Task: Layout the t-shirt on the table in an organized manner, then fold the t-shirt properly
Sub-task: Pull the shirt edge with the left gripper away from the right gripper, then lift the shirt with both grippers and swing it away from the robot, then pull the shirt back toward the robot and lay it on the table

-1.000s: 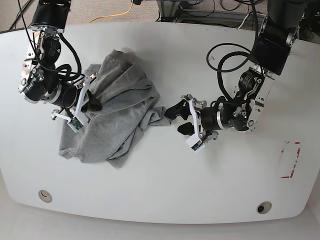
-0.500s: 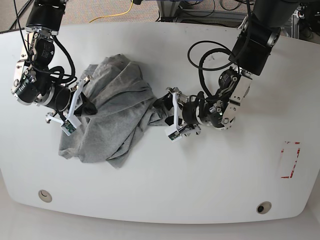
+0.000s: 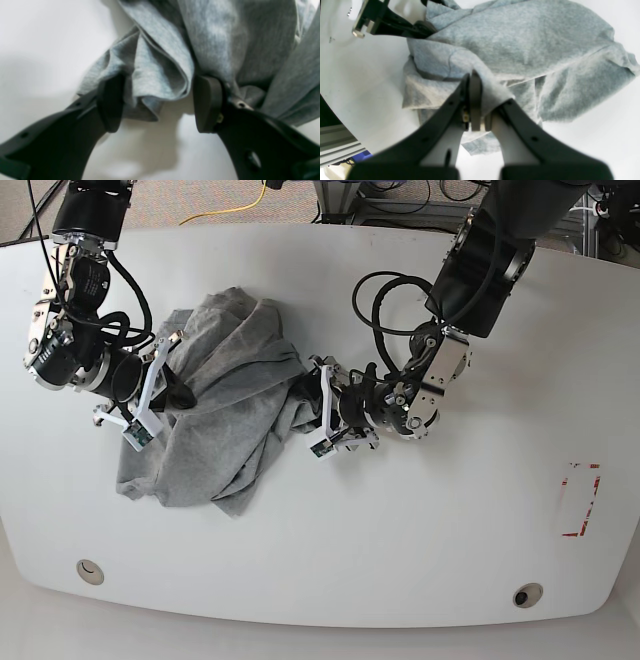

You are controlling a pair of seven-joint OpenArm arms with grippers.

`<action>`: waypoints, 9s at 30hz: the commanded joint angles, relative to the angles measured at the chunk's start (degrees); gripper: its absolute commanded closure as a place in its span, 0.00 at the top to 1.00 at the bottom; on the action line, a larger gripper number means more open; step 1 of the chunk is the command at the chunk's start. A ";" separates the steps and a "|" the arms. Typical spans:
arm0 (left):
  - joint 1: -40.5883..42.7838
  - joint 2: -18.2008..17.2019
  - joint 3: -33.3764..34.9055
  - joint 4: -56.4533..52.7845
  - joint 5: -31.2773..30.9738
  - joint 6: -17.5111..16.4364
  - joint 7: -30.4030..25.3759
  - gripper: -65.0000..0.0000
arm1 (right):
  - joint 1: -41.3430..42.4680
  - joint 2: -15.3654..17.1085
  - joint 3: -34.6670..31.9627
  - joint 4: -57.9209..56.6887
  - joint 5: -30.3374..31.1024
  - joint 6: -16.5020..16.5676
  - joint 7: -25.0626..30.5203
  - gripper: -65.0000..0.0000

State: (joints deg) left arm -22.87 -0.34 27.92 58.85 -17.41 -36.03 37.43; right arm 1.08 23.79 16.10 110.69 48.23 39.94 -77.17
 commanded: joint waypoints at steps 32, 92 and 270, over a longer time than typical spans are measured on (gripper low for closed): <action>1.20 -13.77 -19.97 29.81 1.80 -1.99 13.78 0.00 | 3.89 5.62 14.45 0.82 2.45 0.06 1.08 0.00; -47.59 -20.45 -42.12 31.74 1.89 -3.97 37.16 0.01 | 75.01 13.44 -8.41 -47.97 -5.28 0.06 1.34 0.00; 34.17 -23.27 -71.13 47.66 -26.33 -3.97 42.57 0.01 | -15.98 6.49 16.47 -15.62 18.89 0.06 -2.17 0.12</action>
State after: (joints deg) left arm 11.18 -22.39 -42.83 105.49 -43.18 -39.94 80.93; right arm -15.18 29.04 32.05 94.08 65.91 39.92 -80.16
